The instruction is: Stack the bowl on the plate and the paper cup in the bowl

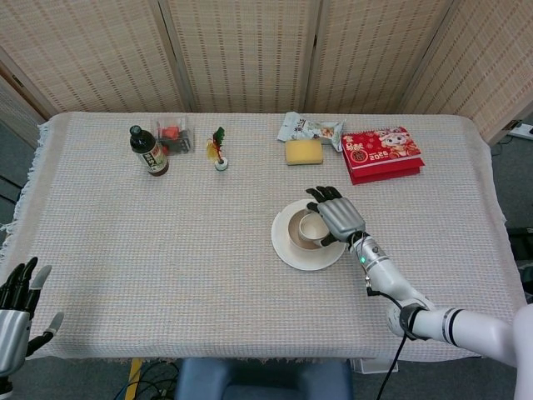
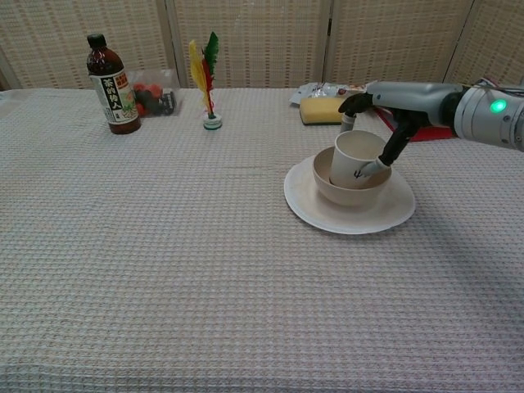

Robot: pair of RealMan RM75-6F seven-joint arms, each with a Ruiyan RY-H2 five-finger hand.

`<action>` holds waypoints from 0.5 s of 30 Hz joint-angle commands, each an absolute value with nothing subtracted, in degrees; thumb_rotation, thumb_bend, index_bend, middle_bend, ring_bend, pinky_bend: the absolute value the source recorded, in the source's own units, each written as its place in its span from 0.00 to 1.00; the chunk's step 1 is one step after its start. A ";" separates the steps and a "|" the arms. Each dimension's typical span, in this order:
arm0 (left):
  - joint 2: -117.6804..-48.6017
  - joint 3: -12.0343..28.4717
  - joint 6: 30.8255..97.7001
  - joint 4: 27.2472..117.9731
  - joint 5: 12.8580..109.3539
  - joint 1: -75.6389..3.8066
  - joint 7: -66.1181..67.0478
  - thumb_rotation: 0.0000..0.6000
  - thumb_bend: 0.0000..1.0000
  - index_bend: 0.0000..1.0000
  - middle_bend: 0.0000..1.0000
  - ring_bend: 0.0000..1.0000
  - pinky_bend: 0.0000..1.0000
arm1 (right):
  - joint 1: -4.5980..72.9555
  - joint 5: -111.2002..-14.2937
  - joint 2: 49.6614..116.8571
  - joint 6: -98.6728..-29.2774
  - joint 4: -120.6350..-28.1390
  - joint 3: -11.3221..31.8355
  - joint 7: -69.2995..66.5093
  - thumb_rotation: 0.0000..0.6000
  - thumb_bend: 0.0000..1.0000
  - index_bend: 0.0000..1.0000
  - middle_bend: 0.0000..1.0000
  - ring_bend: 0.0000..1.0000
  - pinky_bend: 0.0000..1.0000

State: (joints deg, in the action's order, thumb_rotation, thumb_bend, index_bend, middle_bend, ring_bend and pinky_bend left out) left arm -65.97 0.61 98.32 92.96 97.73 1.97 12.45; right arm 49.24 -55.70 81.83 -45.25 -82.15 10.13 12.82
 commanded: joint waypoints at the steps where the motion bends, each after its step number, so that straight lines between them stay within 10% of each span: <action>1: -65.92 0.59 98.34 92.92 97.84 1.95 12.38 1.00 0.31 0.00 0.00 0.00 0.26 | 49.47 -54.22 81.73 -44.50 -81.83 9.86 13.63 1.00 0.16 0.32 0.03 0.00 0.00; 8: -66.03 0.56 98.66 92.94 98.18 2.08 12.76 1.00 0.31 0.00 0.00 0.00 0.26 | 49.83 -52.00 80.60 -42.99 -82.63 9.93 13.82 1.00 0.10 0.02 0.00 0.00 0.00; 15: -66.02 0.81 98.78 92.79 97.91 2.10 12.58 1.00 0.31 0.00 0.00 0.00 0.26 | 48.33 -53.23 73.07 -44.00 -91.07 10.97 12.00 1.00 0.06 0.00 0.00 0.00 0.00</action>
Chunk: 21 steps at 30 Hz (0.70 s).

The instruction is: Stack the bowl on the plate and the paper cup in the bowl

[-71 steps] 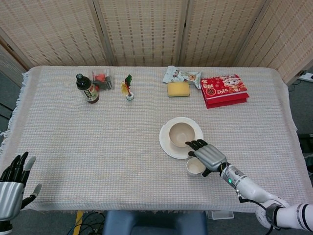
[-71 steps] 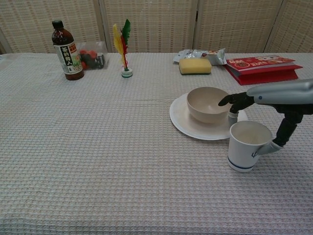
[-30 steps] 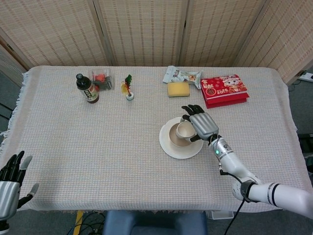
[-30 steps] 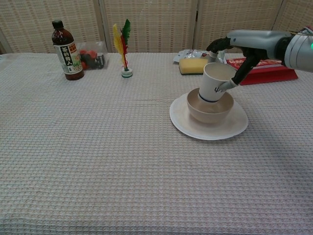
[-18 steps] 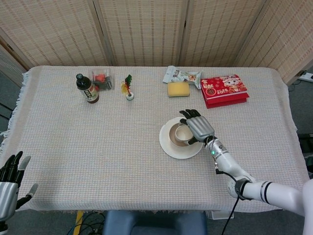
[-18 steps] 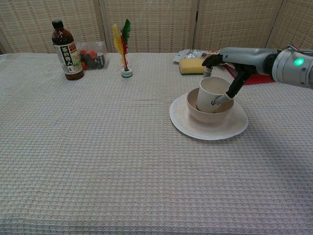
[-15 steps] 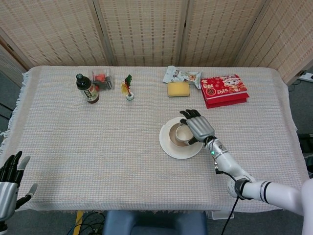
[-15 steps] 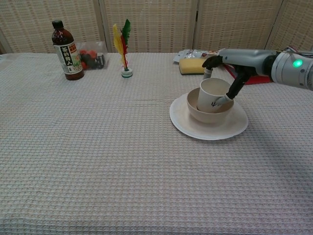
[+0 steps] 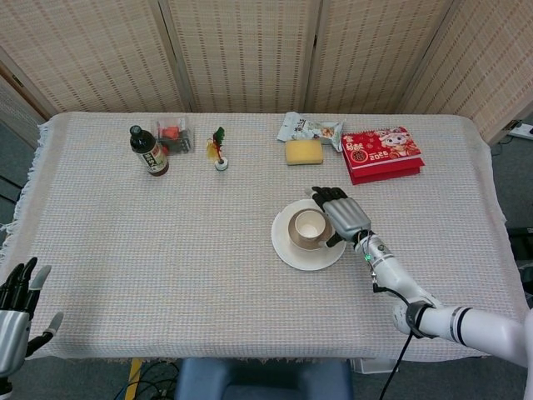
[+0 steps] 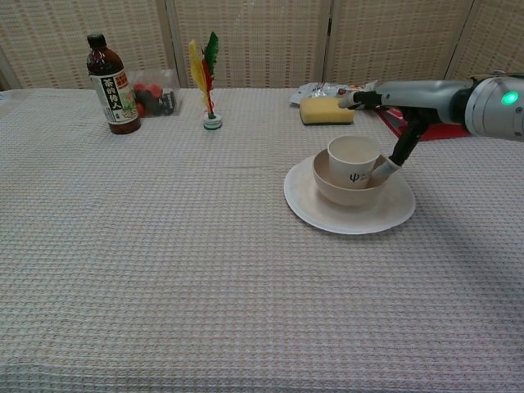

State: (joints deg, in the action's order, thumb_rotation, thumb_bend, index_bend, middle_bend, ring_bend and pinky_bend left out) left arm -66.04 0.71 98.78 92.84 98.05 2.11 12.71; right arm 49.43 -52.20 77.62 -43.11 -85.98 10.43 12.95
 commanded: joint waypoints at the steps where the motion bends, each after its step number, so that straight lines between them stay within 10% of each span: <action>1: -66.01 0.87 98.77 92.79 97.80 2.09 12.53 1.00 0.31 0.00 0.00 0.00 0.26 | 47.66 -53.92 71.05 -44.62 -93.42 11.11 11.52 1.00 0.06 0.00 0.00 0.00 0.00; 10: -66.14 0.52 96.92 92.65 98.35 1.11 12.82 1.00 0.31 0.00 0.00 0.00 0.26 | 31.80 -77.96 54.03 -58.43 -108.72 4.16 -1.37 1.00 0.04 0.00 0.00 0.00 0.00; 21: -66.35 0.05 95.89 92.70 99.36 0.32 13.16 1.00 0.31 0.00 0.00 0.00 0.26 | 16.85 -95.36 63.46 -80.57 -90.31 -3.30 -7.60 1.00 0.04 0.00 0.00 0.00 0.00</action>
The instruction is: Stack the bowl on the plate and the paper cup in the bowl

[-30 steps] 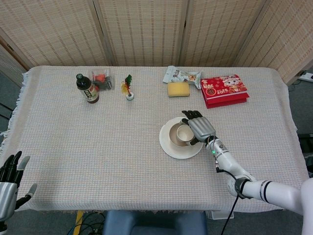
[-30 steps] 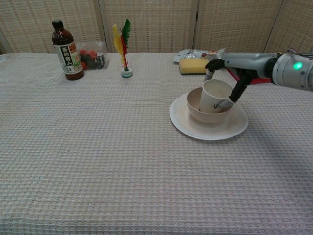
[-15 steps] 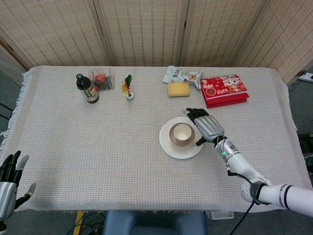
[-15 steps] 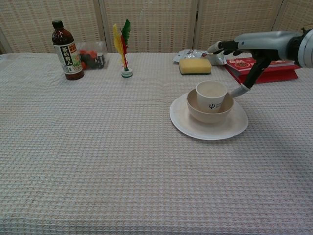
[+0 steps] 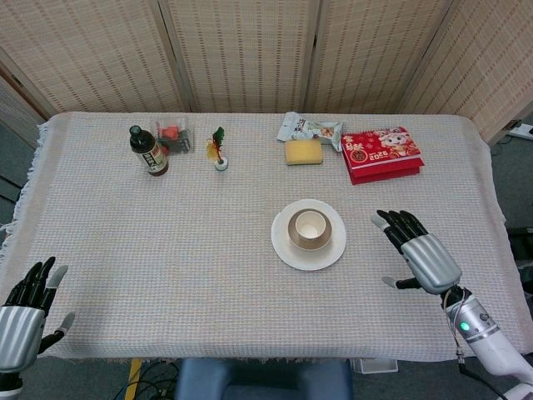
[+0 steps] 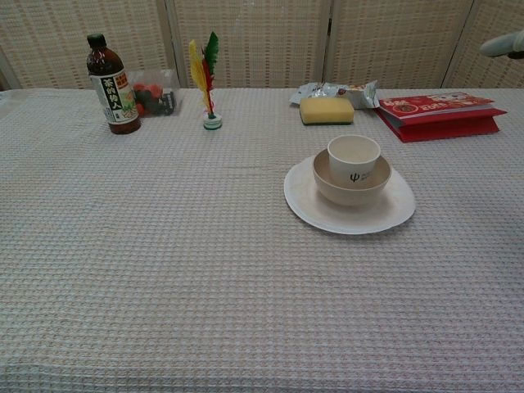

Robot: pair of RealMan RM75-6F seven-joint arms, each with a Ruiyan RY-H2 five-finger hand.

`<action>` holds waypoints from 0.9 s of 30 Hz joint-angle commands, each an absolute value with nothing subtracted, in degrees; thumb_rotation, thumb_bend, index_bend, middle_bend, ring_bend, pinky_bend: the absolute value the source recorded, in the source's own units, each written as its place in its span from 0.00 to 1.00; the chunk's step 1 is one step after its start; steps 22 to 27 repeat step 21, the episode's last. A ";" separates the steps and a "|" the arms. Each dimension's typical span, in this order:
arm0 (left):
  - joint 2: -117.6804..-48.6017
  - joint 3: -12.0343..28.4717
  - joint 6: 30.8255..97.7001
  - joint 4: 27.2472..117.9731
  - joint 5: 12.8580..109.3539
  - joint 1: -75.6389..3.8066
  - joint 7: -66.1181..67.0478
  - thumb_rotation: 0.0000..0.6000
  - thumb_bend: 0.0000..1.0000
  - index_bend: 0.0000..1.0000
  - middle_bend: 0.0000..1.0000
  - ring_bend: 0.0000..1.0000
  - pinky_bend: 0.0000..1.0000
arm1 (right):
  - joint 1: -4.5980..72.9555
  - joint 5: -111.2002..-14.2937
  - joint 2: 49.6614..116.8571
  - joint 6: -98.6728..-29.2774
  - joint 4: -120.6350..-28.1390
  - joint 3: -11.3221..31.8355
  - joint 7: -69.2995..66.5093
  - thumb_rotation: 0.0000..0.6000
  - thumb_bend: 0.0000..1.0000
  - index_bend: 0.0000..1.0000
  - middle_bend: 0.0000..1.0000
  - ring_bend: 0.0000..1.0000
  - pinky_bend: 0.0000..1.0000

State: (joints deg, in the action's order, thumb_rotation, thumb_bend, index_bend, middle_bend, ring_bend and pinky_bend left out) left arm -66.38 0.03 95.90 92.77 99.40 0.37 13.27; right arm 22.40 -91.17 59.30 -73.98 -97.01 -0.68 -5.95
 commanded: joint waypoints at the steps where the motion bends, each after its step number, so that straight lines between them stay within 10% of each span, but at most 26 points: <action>1: -66.30 0.06 95.81 92.68 99.28 0.29 13.04 1.00 0.31 0.00 0.00 0.00 0.26 | 16.03 -95.58 64.55 -81.99 -89.09 -3.20 -7.03 1.00 0.04 0.00 0.00 0.00 0.00; 27: -67.51 -0.27 93.13 92.12 99.31 -1.28 14.66 1.00 0.31 0.00 0.00 0.00 0.26 | 11.96 -97.66 67.10 -86.54 -84.20 -3.49 -8.97 1.00 0.04 0.00 0.00 0.00 0.00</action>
